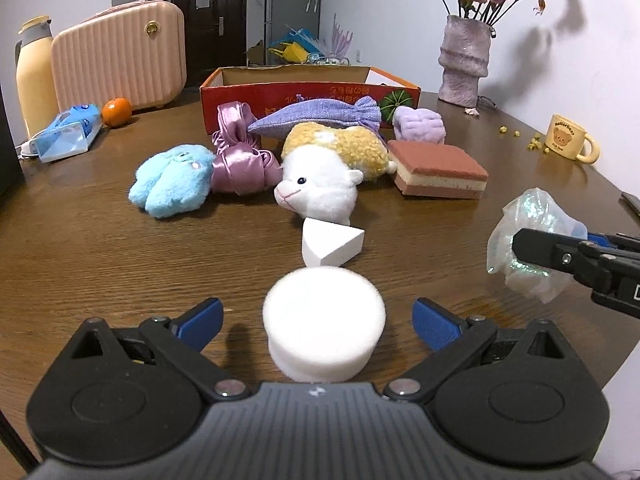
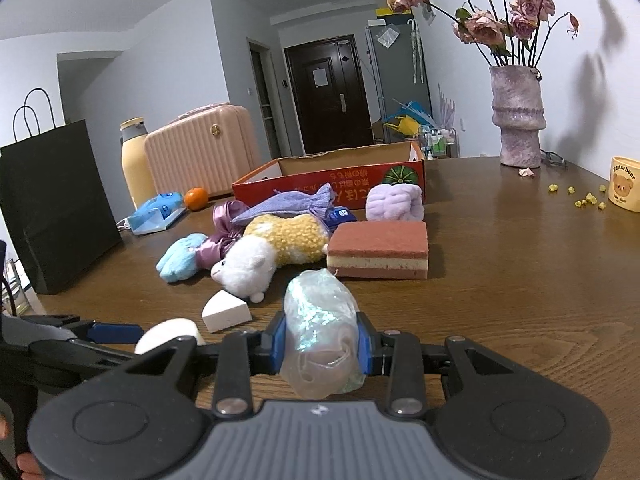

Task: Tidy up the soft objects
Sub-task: 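Grasp the clear plastic bag with the right gripper while the left gripper grasps the white foam puck, then carry the bag and the puck in both grippers over the cardboard box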

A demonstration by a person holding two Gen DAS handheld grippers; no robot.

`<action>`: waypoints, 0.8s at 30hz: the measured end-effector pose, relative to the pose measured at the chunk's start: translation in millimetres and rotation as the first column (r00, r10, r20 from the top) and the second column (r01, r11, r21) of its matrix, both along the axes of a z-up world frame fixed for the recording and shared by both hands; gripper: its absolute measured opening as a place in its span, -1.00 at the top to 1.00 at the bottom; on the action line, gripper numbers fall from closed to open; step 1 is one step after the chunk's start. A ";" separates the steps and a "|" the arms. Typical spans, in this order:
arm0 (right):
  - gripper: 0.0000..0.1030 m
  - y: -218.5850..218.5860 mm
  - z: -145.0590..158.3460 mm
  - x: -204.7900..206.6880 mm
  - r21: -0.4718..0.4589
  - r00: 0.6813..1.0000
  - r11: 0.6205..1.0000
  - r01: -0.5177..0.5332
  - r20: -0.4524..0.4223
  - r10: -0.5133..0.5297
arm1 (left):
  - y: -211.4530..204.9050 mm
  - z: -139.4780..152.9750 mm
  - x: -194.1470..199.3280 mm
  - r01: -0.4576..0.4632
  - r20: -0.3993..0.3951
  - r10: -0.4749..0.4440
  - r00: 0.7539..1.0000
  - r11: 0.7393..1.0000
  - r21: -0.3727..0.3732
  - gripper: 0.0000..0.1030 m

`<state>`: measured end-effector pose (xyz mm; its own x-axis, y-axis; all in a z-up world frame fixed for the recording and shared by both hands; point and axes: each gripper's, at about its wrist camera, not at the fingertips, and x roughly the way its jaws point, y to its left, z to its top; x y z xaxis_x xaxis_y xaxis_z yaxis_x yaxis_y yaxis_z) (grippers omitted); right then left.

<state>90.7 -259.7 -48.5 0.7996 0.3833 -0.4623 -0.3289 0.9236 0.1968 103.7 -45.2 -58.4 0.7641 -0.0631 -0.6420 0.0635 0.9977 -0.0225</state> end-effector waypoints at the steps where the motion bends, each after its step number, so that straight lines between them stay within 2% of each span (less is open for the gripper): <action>1: 0.35 -0.3 -0.4 0.7 0.001 1.000 1.000 -0.001 0.000 0.001 | 0.0 -0.1 0.3 0.000 0.000 0.000 1.000 1.000 -0.002 -0.93; 4: 0.35 -1.0 -1.3 1.8 0.005 1.000 1.000 -0.003 0.000 0.003 | 0.3 -0.7 1.2 -0.005 -0.001 0.005 1.000 1.000 -0.009 -0.80; 11: 0.35 -1.2 -1.7 1.4 0.006 1.000 1.000 -0.006 0.001 0.006 | 3.3 -2.1 1.9 -0.004 -0.023 0.003 1.000 0.999 -0.032 -0.14; 17: 0.35 -0.4 1.4 2.7 0.002 1.000 1.000 -0.005 0.008 0.005 | 6.4 6.1 -3.9 0.008 0.010 -0.007 1.000 0.998 -0.060 -0.13; 24: 0.35 0.9 7.1 5.1 -0.005 1.000 1.000 -0.001 0.019 0.001 | 8.6 20.8 -6.3 0.013 0.060 -0.010 0.998 0.999 -0.048 -0.13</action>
